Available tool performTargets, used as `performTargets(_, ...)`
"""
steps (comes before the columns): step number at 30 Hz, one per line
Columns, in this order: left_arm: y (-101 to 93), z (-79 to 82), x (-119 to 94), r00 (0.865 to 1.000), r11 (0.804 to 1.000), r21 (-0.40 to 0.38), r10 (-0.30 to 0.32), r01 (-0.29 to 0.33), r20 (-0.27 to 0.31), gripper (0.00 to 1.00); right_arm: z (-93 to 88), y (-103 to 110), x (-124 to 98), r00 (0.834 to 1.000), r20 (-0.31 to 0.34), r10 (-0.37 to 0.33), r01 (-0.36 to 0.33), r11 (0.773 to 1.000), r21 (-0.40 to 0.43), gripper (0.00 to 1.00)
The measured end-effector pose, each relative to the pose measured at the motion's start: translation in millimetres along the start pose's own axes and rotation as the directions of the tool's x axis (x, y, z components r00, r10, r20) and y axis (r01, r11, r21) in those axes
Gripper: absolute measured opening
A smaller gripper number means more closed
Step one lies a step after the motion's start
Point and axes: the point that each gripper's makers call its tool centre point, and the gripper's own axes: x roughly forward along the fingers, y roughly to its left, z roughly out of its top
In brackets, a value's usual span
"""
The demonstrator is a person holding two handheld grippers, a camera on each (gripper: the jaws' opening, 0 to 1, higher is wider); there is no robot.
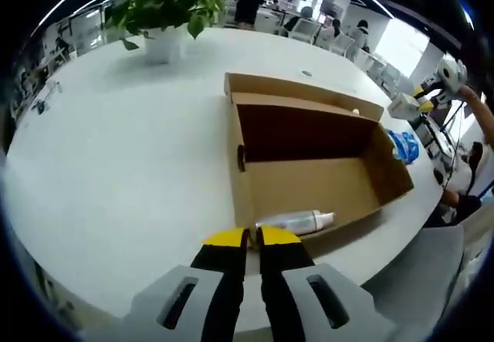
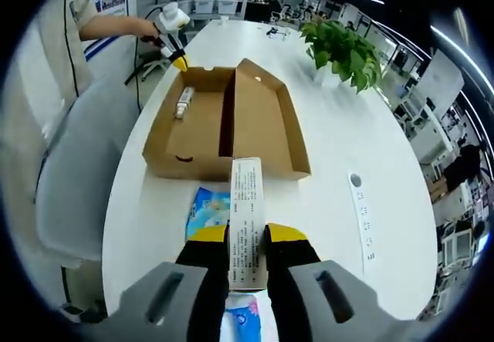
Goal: Operate the shoe box by opening the lid, removing the specified soft item, and placing it in the target area until the item is outside and the box remains undamaged.
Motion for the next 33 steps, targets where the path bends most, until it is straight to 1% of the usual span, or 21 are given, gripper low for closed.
performTargets(7, 0.4, 0.2, 0, 1.0, 1.0, 0.008, 0.005, -0.005, -0.007, 0.03, -22.3, -10, -4, 1.0, -0.027, -0.012, 0.013, 1.0, 0.008, 0.15)
performTargets(10, 0.2, 0.3, -1, 1.0, 1.0, 0.027, 0.006, -0.006, -0.006, 0.03, -29.4, -10, -5, 0.999, -0.038, -0.018, 0.018, 1.0, 0.012, 0.15)
performTargets(18, 0.9, 0.7, -1, 1.0, 1.0, 0.028, 0.006, -0.006, -0.005, 0.03, -48.4, -12, -6, 0.998, -0.064, -0.018, 0.019, 1.0, 0.023, 0.15)
performTargets(27, 1.1, 1.5, -1, 1.0, 1.0, 0.02, 0.007, -0.007, -0.008, 0.03, -78.4, -16, -5, 0.995, -0.103, -0.018, 0.022, 0.999, 0.035, 0.15)
performTargets(31, 0.7, 1.6, 0, 1.0, 1.0, 0.022, 0.006, -0.006, -0.01, 0.03, -87.4, -18, -4, 0.993, -0.114, -0.014, 0.018, 0.999, 0.041, 0.15)
performTargets(32, 0.8, 1.7, 0, 1.0, 1.0, 0.02, 0.006, -0.006, -0.012, 0.03, -93.8, -18, -3, 0.993, -0.121, -0.01, 0.015, 0.999, 0.045, 0.15)
performTargets(33, 0.8, 1.8, 0, 1.0, 1.0, 0.02, 0.006, -0.005, -0.013, 0.03, -96.6, -19, -3, 0.992, -0.124, -0.01, 0.016, 0.999, 0.046, 0.15)
